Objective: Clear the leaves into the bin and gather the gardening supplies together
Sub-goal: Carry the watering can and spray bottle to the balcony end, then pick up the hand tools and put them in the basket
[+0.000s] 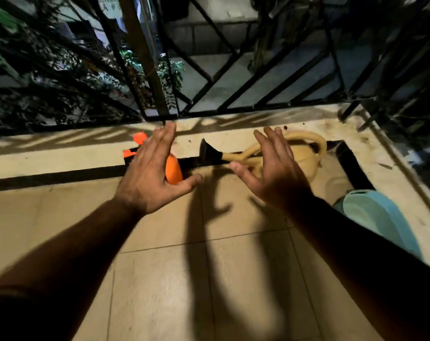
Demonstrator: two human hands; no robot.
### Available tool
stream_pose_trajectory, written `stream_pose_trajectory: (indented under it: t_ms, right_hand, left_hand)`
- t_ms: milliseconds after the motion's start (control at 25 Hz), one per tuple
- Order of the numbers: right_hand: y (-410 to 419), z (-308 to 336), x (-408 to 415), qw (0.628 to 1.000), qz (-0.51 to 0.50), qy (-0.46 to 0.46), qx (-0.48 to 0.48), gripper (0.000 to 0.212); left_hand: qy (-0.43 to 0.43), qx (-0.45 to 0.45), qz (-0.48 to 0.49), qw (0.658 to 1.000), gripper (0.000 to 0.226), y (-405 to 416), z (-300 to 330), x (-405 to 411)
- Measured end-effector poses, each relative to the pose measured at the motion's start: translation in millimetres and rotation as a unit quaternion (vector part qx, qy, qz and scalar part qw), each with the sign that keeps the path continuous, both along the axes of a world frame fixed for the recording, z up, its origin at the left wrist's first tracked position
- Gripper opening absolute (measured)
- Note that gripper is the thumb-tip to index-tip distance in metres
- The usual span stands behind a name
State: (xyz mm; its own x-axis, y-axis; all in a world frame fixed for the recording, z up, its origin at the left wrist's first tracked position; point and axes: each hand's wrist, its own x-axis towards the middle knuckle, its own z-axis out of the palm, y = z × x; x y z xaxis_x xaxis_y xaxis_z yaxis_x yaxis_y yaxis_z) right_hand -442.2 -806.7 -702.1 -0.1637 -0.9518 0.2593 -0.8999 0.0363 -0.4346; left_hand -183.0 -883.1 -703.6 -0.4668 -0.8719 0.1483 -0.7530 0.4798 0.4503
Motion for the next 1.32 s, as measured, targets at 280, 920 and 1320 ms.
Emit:
stream_pose_trajectory:
  t_ms: [280,920,1320]
  right_hand:
    - [-5,227,43,0.999,0.017,-0.05,0.008,0.087]
    - [49,699,155,0.976,0.165,-0.136,-0.038,0.082]
    - [100,754,224,0.923,0.342,-0.171,-0.04,0.084]
  left_hand:
    - [0.005,0.005,0.046,0.999,0.113,14,216,30]
    - [0.105,-0.071,0.166,0.978,0.102,123,674,110]
    - [0.113,-0.133,0.273,0.946,0.097,226,748,148]
